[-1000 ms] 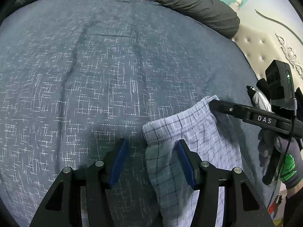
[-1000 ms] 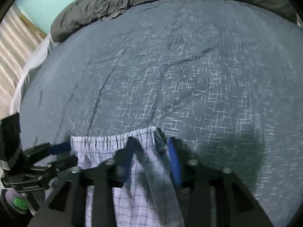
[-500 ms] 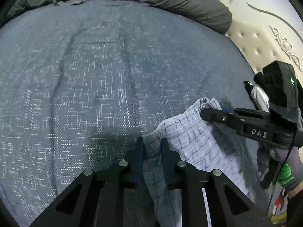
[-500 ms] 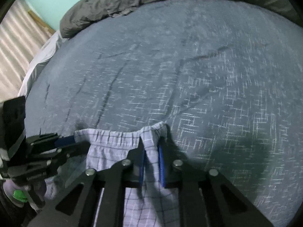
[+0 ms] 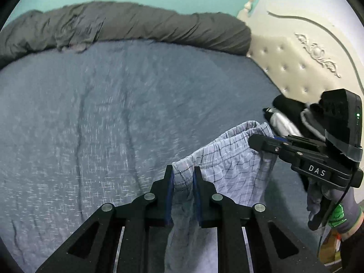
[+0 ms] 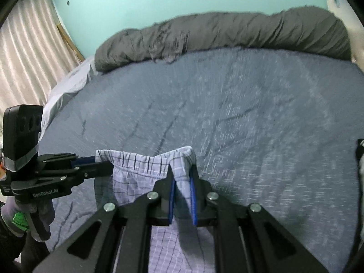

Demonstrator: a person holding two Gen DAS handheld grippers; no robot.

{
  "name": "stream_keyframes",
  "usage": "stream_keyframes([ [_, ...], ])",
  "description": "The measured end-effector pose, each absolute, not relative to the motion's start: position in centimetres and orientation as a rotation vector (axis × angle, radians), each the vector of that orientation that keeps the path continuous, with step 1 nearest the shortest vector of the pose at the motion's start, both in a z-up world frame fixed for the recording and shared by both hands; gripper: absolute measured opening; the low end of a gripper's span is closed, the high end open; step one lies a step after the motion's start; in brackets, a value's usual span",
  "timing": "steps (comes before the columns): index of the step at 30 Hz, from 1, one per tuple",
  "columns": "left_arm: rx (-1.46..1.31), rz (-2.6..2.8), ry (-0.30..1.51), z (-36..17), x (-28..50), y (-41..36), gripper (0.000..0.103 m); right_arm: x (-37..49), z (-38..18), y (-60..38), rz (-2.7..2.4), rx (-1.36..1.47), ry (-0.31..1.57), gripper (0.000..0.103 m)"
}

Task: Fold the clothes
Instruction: 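Grasp the folded plaid shorts edge with the left tool while the right tool grasps beside it, then lift the shorts with both tools and carry them toward the clothes stack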

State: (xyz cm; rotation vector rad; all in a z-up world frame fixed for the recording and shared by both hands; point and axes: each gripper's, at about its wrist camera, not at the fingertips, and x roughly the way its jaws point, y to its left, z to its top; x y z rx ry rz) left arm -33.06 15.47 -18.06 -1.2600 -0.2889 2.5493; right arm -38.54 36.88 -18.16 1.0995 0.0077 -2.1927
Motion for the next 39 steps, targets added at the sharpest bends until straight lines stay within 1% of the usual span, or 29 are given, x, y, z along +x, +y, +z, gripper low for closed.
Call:
stream_keyframes([
  [18, -0.937, 2.625, -0.131, 0.3, -26.5, 22.4, 0.017, -29.3, -0.3, 44.0, -2.387, 0.779, 0.036, 0.010],
  [24, -0.869, 2.610, -0.098, 4.8, -24.4, 25.4, 0.017, -26.5, 5.0, 46.7, -2.449, 0.730, 0.073, 0.010],
  [32, -0.782, 2.573, -0.037, 9.7, -21.6, 30.5, 0.017, -22.1, 10.0, 50.7, -2.535, 0.669, 0.142, 0.010],
  [39, -0.716, 2.525, 0.006, 13.2, -19.8, 35.8, 0.017, -19.1, 13.4, 55.0, -2.619, 0.635, 0.161, 0.010],
])
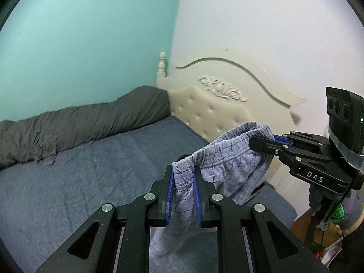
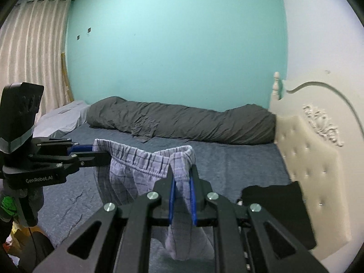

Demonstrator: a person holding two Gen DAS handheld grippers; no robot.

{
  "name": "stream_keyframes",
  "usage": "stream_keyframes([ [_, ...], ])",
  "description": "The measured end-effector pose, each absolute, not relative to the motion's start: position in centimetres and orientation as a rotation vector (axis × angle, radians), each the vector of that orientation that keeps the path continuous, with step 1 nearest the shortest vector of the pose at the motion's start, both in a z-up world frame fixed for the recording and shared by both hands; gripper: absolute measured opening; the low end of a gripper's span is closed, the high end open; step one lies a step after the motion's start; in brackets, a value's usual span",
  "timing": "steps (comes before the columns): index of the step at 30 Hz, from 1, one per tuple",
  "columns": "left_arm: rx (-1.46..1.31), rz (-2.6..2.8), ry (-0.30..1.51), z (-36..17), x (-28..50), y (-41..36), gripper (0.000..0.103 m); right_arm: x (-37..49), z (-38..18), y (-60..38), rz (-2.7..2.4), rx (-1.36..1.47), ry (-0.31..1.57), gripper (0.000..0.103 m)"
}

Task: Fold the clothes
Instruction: 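Lift the shorts with both tools and carry them toward the clothes stack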

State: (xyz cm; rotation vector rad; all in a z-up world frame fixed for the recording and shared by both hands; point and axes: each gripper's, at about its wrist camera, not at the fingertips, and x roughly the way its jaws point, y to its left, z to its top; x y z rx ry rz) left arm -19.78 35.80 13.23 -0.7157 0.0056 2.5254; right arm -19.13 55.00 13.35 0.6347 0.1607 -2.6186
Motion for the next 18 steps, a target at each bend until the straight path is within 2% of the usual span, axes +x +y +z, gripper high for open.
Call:
stream_keyframes([
  [9, -0.688, 2.447, 0.039, 15.5, -18.5, 42.6, 0.017, -16.3, 15.8, 60.9, -2.724, 0.650, 0.156, 0.010],
  [18, -0.692, 2.372, 0.073, 15.2, -18.6, 48.7, 0.017, -15.1, 15.7, 67.0, -2.809, 0.685, 0.127, 0.010],
])
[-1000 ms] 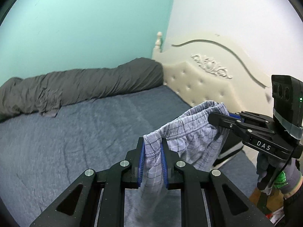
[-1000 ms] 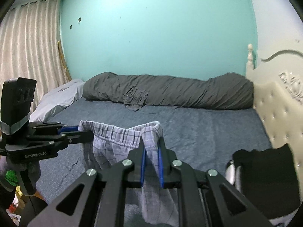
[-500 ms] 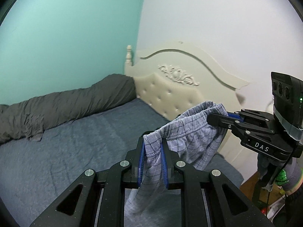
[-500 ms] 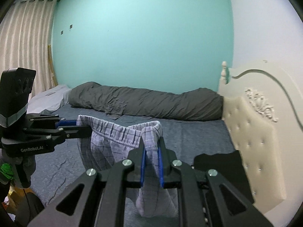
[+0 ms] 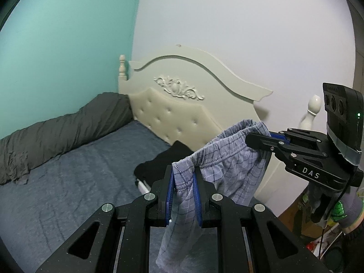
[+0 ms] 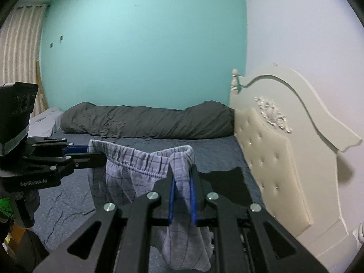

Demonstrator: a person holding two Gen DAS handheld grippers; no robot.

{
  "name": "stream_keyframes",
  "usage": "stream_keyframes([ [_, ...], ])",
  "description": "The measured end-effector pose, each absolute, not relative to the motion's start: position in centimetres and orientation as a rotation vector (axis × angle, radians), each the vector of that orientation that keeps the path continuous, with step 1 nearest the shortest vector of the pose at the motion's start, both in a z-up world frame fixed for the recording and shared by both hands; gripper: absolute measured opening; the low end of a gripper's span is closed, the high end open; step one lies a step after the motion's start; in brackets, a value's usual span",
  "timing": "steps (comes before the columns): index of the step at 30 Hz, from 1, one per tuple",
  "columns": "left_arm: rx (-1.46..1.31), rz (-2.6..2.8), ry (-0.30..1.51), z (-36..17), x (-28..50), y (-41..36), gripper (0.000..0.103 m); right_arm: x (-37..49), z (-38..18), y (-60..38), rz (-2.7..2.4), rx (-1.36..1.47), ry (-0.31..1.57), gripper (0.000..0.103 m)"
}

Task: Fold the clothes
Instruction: 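Lift the shorts with both tools and carry them toward the clothes stack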

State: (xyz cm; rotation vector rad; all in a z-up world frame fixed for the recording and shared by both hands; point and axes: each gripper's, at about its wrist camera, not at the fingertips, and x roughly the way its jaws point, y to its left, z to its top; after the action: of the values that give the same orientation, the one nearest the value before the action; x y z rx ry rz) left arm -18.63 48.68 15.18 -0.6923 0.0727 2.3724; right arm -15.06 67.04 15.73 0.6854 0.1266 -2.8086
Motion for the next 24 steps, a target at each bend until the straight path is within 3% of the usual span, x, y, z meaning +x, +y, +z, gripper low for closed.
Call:
stream_keyframes([
  [13, -0.731, 2.332, 0.081, 12.9, -23.0, 54.3, 0.017, -17.8, 14.4, 72.5, -2.849, 0.742, 0.117, 0.010],
  [24, -0.824, 2.315, 0.094, 9.0, -31.4, 58.4, 0.017, -25.0, 11.3, 75.1, -2.848, 0.861, 0.173, 0.010],
])
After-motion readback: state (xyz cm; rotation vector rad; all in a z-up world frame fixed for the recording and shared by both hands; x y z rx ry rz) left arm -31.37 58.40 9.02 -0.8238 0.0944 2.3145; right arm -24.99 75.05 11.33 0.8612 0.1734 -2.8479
